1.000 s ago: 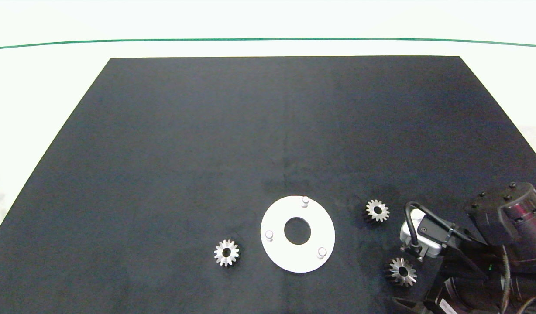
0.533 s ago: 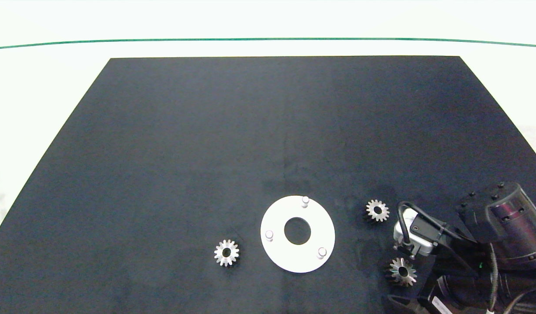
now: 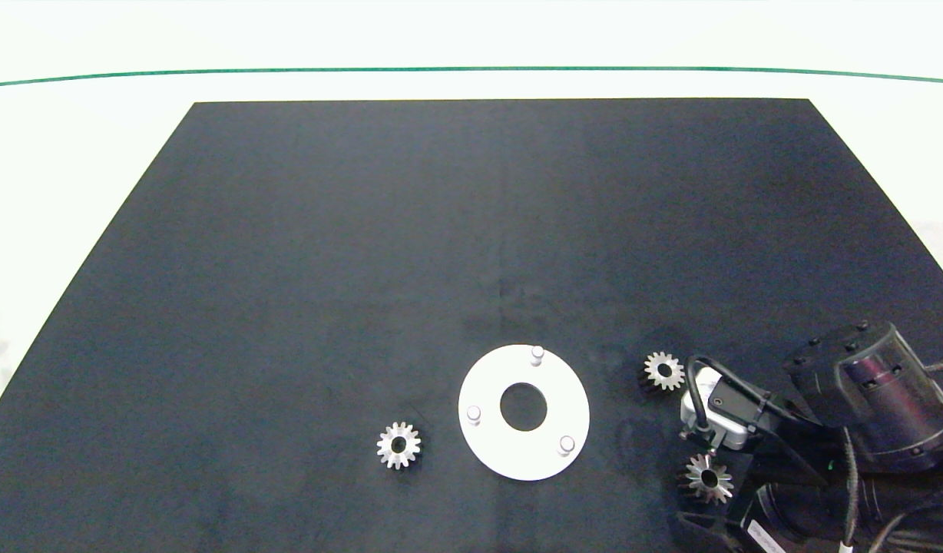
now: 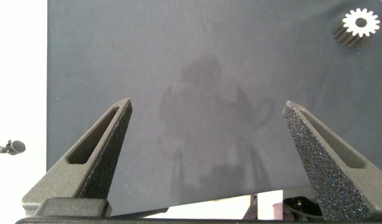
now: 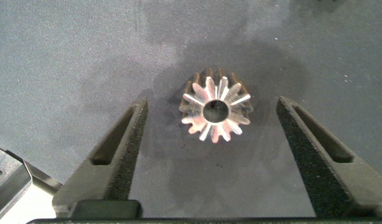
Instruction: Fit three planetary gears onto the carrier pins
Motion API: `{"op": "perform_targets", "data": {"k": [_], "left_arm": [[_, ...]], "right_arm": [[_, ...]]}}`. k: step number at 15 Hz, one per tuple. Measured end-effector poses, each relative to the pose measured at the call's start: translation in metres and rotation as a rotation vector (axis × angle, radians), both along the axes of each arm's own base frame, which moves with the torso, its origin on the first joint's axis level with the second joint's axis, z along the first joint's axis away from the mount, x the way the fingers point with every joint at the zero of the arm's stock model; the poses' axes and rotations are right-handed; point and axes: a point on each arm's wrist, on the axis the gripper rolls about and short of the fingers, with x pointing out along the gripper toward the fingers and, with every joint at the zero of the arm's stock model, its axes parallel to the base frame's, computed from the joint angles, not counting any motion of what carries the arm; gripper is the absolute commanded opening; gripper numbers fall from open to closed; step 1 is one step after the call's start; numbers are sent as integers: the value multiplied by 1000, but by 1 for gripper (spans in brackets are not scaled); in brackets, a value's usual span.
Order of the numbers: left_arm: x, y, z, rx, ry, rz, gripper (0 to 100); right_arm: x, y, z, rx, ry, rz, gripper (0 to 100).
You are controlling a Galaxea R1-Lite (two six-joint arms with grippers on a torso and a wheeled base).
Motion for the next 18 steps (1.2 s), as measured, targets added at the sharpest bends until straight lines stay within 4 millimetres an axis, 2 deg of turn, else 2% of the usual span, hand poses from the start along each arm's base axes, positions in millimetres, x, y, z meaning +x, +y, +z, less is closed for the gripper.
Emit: {"op": "perform_targets", "data": {"k": [18], "left_arm": [[-1,0,1,-1,-9,-7,100]], "right_arm": [[5,4,-8,-21,22,-1,42]]}}
